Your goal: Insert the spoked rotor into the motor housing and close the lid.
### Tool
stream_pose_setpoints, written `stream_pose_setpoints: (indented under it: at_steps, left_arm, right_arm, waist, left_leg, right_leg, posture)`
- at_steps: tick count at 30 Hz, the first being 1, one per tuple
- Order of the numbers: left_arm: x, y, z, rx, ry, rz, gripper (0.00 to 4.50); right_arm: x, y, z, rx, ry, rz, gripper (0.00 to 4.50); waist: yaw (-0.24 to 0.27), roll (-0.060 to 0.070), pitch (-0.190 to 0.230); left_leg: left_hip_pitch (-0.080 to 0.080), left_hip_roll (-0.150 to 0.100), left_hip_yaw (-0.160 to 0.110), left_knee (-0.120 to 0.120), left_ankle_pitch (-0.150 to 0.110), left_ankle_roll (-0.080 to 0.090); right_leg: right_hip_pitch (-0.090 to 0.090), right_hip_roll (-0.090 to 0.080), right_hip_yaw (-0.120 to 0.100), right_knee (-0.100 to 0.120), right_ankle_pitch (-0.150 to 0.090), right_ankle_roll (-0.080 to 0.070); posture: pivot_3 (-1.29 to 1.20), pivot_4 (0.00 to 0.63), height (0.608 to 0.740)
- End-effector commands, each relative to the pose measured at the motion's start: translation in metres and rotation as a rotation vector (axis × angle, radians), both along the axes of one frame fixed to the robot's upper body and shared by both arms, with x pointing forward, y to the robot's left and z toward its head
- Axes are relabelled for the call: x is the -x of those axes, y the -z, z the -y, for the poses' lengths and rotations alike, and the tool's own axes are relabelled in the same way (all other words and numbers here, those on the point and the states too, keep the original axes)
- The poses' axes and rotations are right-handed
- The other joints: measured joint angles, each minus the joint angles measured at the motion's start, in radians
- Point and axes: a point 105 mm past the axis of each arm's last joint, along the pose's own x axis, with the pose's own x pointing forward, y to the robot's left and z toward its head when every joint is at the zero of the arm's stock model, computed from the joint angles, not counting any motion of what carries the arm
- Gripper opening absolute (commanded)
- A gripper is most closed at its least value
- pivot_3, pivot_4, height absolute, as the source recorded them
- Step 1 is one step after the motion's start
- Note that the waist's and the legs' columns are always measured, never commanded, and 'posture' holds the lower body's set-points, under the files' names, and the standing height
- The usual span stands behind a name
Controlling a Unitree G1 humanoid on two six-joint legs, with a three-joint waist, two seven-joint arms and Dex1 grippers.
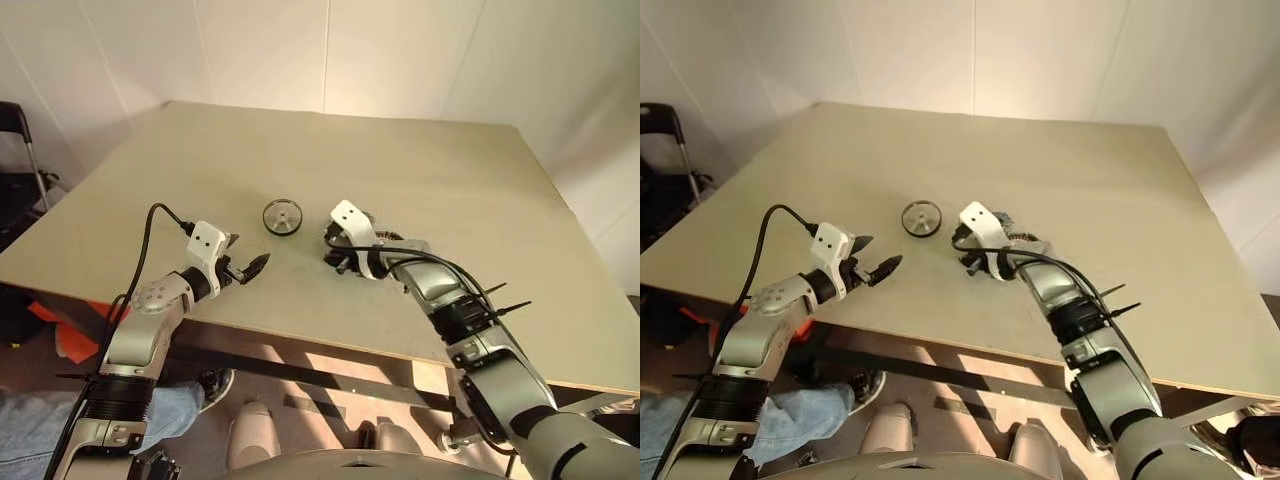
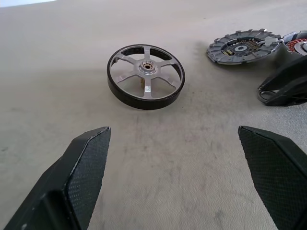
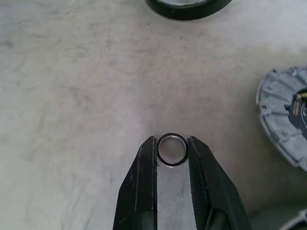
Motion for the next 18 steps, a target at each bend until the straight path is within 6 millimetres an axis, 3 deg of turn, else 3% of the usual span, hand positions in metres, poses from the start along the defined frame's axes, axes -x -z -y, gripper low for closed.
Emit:
stream_pose_setpoints:
  at_steps: [1,5,8,14,18]
  left_arm:
    - [-0.002,-0.015,0.003,-0.003,0.015,0.052,4.5]
    - [-0.003,-0.013,0.005,-0.002,0.024,0.046,4.5]
    - [-0.005,-0.013,0.007,-0.001,0.033,0.045,4.5]
    - [-0.007,-0.014,0.009,-0.004,0.045,0.047,4.5]
    - [-0.008,-0.015,0.008,-0.007,0.047,0.048,4.5]
  right_arm:
    - [0.008,-0.047,-0.011,-0.082,-0.078,0.108,0.63]
    - [0.008,-0.077,0.002,-0.117,-0.023,0.164,0.63]
    - [0.005,-0.083,0.014,-0.101,0.026,0.188,0.63]
    - [-0.007,-0.065,0.057,-0.003,0.162,0.179,0.63]
    - [-0.002,-0.056,0.066,0.015,0.171,0.152,0.63]
  waist:
    - [-0.004,0.0,0.0]
    - [-0.018,0.0,0.0]
    - [-0.021,0.0,0.0]
    - [-0.021,0.0,0.0]
    - [-0.023,0.0,0.0]
  left_leg:
    - [0.0,0.001,0.0,0.0,0.001,-0.001]
    - [0.002,0.007,-0.001,-0.001,0.002,-0.004]
    - [0.002,0.007,0.0,-0.002,0.003,-0.005]
    - [0.002,0.007,0.0,-0.002,0.003,-0.004]
    - [0.004,0.006,0.001,-0.002,0.002,-0.004]
  right_leg:
    - [-0.002,0.002,0.0,0.001,0.001,0.0]
    - [-0.004,0.01,0.002,0.003,0.005,-0.007]
    - [-0.005,0.011,0.003,0.0,0.003,-0.007]
    - [-0.005,0.01,0.004,0.0,0.002,-0.007]
    - [-0.004,0.01,0.007,0.001,0.002,-0.007]
  posture:
    - [0.0,0.0,0.74]
    - [0.0,0.0,0.74]
    - [0.0,0.0,0.74]
    - [0.0,0.0,0.74]
    - [0.0,0.0,0.74]
